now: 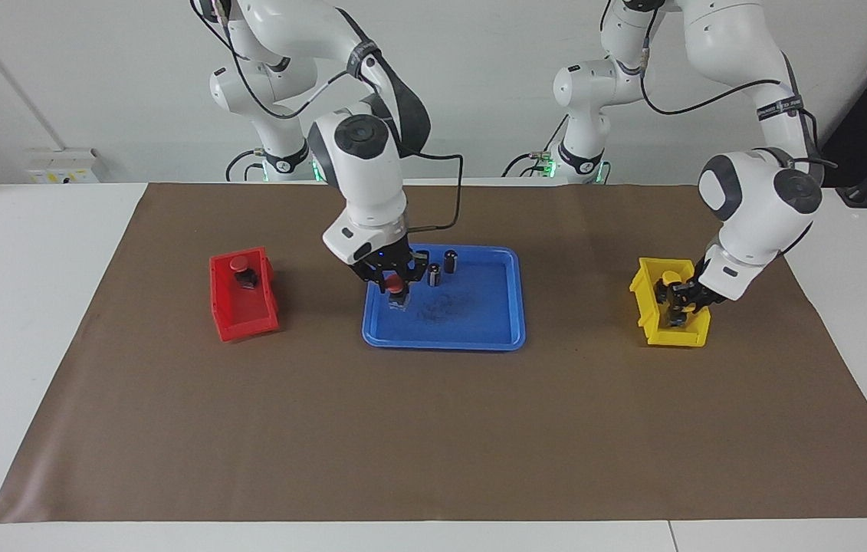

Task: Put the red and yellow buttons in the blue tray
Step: 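Carry the red button to the tray while the left gripper grasps a yellow button, then release the red button in the tray while the left gripper lifts the yellow button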

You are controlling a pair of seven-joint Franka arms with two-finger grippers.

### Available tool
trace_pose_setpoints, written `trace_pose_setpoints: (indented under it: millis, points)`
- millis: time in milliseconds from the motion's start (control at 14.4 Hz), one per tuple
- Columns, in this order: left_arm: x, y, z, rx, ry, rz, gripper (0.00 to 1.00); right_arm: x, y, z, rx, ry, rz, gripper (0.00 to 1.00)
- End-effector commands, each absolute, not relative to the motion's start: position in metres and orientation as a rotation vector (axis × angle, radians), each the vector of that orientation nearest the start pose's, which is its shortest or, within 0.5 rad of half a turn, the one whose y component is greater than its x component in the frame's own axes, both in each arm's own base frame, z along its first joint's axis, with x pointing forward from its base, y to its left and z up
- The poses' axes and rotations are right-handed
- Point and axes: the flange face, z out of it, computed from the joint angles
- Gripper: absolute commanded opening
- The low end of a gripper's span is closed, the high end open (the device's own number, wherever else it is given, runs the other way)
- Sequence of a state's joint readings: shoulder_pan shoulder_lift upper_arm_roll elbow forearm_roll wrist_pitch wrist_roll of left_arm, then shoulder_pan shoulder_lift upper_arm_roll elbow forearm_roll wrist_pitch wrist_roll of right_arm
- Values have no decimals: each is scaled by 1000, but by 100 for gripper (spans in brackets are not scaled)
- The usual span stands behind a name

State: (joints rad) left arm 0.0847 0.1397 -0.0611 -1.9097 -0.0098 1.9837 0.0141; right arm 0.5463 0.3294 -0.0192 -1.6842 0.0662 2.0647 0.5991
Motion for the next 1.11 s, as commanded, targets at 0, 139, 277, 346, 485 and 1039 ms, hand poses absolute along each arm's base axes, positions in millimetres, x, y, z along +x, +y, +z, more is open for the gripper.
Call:
trace_pose_setpoints:
  millis: [0,139,277,346,485,1039]
  points:
    - [589,5,503,-3183,-21,133,5,584,351,400,-3059,200,-34,43]
    - [582,-24,522,-3179,4,126,5,580,352,389,-3069,202,-4,43]
    - [571,-92,527,-3165,-112,137,4,574,354,379,-3075,209,22,43]
    - [565,-130,526,-3159,-147,128,4,569,357,373,-3077,225,28,43]
    - [555,-194,517,-3193,-204,108,3,563,362,365,-3079,221,33,43]
    - [548,-288,452,-3242,-185,126,2,570,345,377,-3080,216,-10,71]
